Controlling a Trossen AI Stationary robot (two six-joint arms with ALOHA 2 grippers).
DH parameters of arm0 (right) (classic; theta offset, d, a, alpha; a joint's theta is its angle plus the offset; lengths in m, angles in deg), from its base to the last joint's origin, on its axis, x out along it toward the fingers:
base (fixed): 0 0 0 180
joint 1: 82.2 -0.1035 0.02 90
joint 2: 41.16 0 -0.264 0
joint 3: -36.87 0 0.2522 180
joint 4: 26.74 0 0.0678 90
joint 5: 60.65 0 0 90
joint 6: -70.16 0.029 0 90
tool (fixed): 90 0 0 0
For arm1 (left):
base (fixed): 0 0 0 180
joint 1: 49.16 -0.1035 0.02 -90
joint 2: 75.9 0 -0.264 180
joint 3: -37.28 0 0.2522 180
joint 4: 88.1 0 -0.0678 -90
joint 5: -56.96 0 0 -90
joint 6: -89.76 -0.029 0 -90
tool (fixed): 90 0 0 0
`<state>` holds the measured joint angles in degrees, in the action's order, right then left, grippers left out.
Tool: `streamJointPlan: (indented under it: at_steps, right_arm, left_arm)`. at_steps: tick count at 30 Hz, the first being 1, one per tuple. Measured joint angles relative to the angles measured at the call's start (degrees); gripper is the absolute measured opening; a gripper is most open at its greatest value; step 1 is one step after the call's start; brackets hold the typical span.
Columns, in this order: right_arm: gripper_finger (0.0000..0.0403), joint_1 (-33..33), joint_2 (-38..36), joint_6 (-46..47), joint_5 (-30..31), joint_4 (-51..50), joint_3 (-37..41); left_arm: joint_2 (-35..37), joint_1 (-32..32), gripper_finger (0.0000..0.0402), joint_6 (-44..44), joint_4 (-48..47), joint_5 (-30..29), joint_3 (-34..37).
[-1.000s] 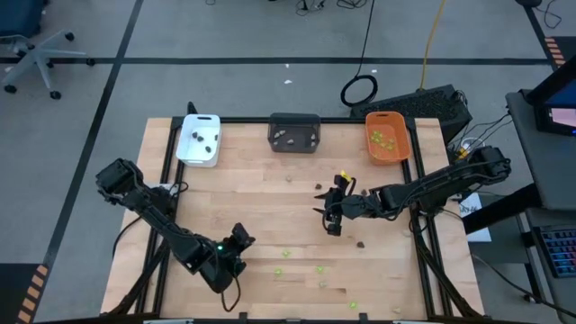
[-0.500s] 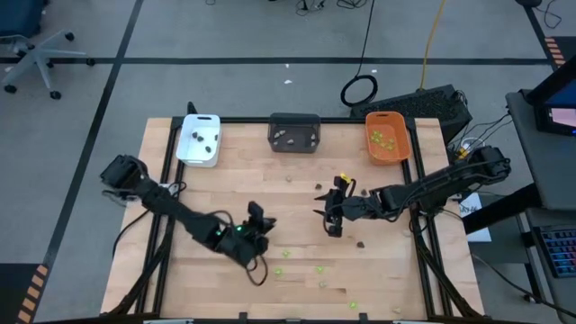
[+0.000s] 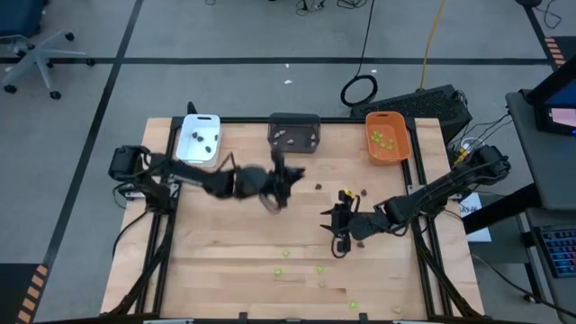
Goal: Sort Halloween decoration
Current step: Put the white toy skull into the black bin
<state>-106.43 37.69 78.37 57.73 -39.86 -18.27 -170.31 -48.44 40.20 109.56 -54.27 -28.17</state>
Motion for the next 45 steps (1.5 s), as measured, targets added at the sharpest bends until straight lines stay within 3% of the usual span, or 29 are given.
streamJointPlan:
  at_steps: [6, 11, 15, 23, 32, 35, 45]
  right_arm:
    - [0.0153, -4.1, 0.0, 0.5, 6.5, -0.1, 0.0]
    - [0.0153, -4.8, 0.0, 0.5, 10.6, 0.0, 0.0]
    - [0.0153, -4.5, 0.0, 0.3, 11.0, 0.5, 0.0]
    - [0.0153, -3.4, 0.0, 1.5, 12.3, 1.6, 0.0]
    - [0.0153, -2.3, 0.0, 6.3, 12.1, -1.1, 0.0]
    - [0.0153, -1.8, 0.0, 7.5, 12.1, -2.8, 0.0]
    - [0.0153, 2.9, 0.0, 8.9, 12.1, -9.1, 0.0]
  left_arm:
    - [0.0, -14.8, 0.0043, 11.7, 3.8, 13.7, 0.0]
    - [-1.5, -24.0, 0.0043, 25.0, 3.4, 14.8, 0.0]
    - [-4.0, -27.3, 0.0043, 36.9, 2.5, 15.2, 0.0]
    - [-8.0, -26.9, 0.0056, 40.4, 2.1, 15.4, 0.0]
    - [-7.7, -26.3, 0.0196, 43.3, 1.9, 14.7, 0.0]
    - [-6.6, -25.1, 0.0225, 44.3, 1.6, 14.4, 0.0]
    - [4.7, -17.9, 0.0237, 49.3, -14.3, 13.8, 2.4]
